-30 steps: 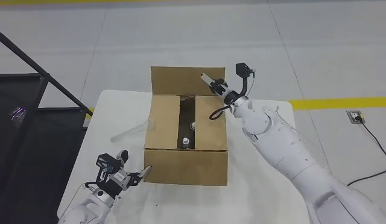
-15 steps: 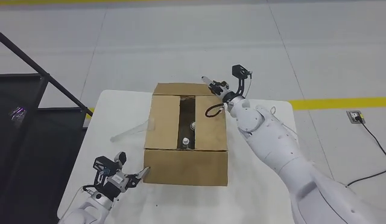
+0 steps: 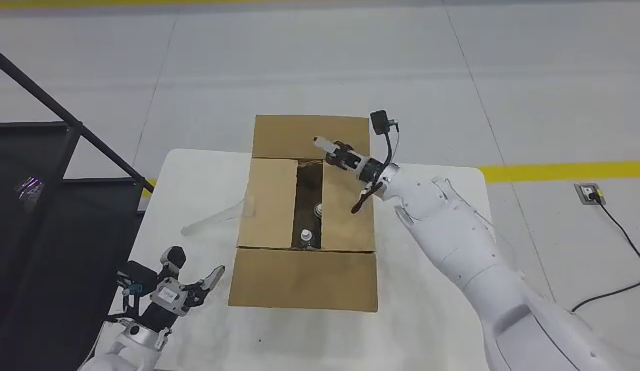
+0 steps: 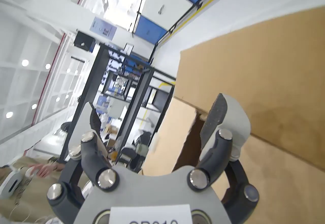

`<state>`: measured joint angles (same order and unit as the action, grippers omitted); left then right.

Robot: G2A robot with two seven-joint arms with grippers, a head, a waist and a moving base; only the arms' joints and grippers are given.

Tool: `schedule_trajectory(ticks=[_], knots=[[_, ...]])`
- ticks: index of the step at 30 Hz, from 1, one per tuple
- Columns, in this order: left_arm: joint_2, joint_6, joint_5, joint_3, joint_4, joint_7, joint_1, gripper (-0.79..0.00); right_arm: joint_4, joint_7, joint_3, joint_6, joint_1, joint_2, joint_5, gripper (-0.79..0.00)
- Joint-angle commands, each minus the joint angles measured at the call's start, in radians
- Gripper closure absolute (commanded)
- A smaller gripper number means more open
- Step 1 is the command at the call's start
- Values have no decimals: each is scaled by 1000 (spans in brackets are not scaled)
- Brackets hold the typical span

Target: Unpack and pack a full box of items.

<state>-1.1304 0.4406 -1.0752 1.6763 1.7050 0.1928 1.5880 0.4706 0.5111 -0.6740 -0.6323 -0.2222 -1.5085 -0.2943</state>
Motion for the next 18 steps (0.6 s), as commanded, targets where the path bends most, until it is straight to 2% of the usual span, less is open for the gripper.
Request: schedule_trajectory(ticks=[1,4,8,14,18], knots=[[0,-15,14,21,3,4,6,-785,37,120,2,64,-11,0,-14,-785],[0,-38,27,43,3,10,14,-785,75,190,16,143,-26,-4,8,-785],[0,-34,38,60,0,15,27,-785,99,176,38,232,-39,-19,55,-785],[-1,-25,35,58,-3,27,39,-785,76,172,49,288,-39,-50,54,-785],[-2,-15,31,54,5,35,47,-785,40,258,23,275,-33,-71,-46,-785]])
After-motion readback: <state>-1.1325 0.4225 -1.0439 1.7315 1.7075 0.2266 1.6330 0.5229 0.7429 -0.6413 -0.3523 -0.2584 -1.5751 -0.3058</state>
